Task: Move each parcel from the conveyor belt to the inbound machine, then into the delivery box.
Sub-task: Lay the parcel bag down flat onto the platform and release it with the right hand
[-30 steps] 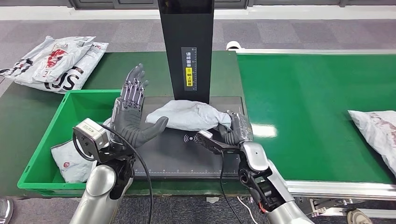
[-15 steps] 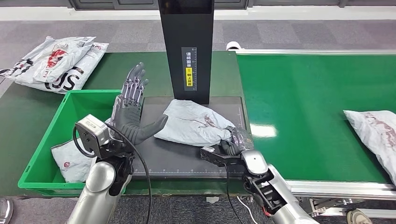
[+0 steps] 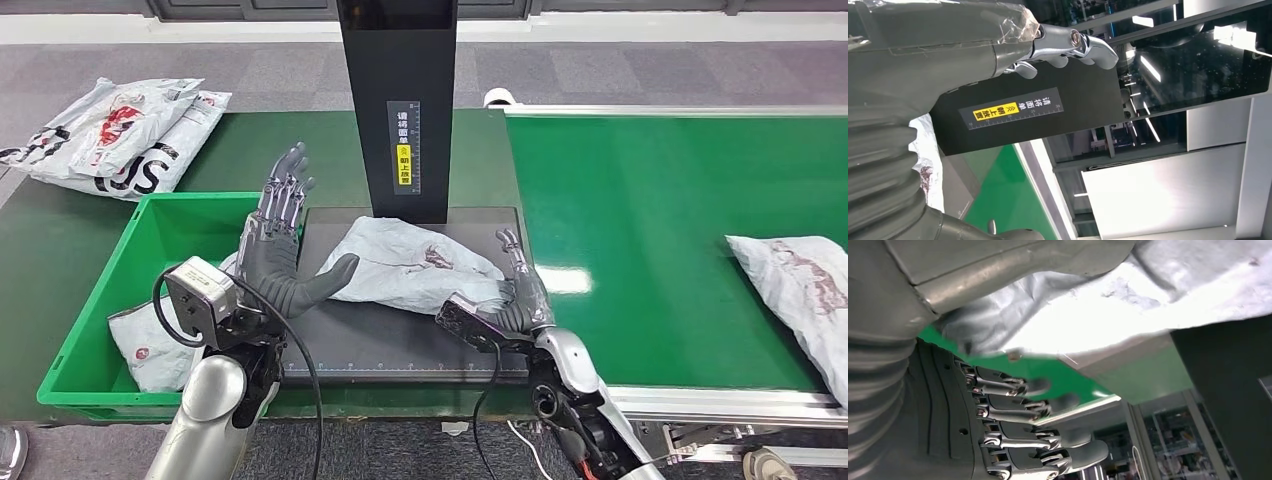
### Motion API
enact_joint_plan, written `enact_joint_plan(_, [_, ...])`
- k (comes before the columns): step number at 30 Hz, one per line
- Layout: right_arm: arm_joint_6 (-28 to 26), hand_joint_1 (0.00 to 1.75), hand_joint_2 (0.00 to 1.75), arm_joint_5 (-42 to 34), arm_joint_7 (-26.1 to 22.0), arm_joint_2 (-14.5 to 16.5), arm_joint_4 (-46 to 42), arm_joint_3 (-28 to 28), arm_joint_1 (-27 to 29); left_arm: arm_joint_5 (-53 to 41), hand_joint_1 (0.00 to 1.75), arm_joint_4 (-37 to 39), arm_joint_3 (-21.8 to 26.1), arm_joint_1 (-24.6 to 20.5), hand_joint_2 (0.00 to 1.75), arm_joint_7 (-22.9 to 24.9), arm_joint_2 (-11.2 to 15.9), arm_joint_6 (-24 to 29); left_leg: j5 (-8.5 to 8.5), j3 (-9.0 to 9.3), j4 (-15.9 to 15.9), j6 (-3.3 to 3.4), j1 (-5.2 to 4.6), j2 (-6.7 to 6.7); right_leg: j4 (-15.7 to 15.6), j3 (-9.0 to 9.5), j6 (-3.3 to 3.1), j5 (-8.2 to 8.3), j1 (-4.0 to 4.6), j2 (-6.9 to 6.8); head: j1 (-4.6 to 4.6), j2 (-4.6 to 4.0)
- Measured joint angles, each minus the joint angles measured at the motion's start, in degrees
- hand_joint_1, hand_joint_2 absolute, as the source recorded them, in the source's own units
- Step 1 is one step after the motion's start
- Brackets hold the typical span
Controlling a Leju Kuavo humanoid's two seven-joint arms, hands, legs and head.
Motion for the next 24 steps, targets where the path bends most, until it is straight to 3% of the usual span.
enact_joint_plan(6, [-2.5, 0.0, 1.75, -3.1, -2.9, -0.3, -1.9, -0.4, 0.9, -0.2, 0.0, -0.1, 0.0, 0.0, 1.75, 0.0, 0.0, 0.1, 0.0, 0.0, 0.0, 0.01, 0.0, 0.0, 0.0, 0.0, 0.0, 0.0, -0.01, 0.0, 0.0, 0.0])
enact_joint_plan(15, [-18.1, 0.0, 1.75, -24.8, -23.8, -0.5, -18.3, -5.5, 7.5, -2.8, 0.0, 0.8, 0.0, 0.1, 1.75, -1.6, 0.3, 3.5, -0.06, -0.03, 0.0, 0.01, 0.0, -0.01, 0.0, -0.05, 0.02, -0.03, -0.01, 0.0, 0.0, 0.01])
enact_joint_plan(19, [-22.3, 0.0, 1.75, -29.9, -29.7, -0.5, -26.7, -6.9, 10.0, -14.1, 0.0, 4.2, -0.7, -1.7, 1.75, 0.7, 0.6, 8.7, -0.05, -0.04, 0.0, 0.02, -0.01, -0.01, 0.0, -0.07, 0.02, -0.04, -0.01, -0.02, 0.0, 0.0])
enact_joint_plan(24, [-23.5, 0.0, 1.75, -33.1, -33.1, -0.4, -34.1, -8.5, 11.4, -26.0, 0.0, 14.7, -3.7, -7.5, 1.75, 2.8, 0.7, 10.0, 0.0, -0.01, 0.0, 0.02, -0.02, 0.04, 0.0, -0.06, 0.02, 0.06, -0.03, 0.01, 0.0, 0.01])
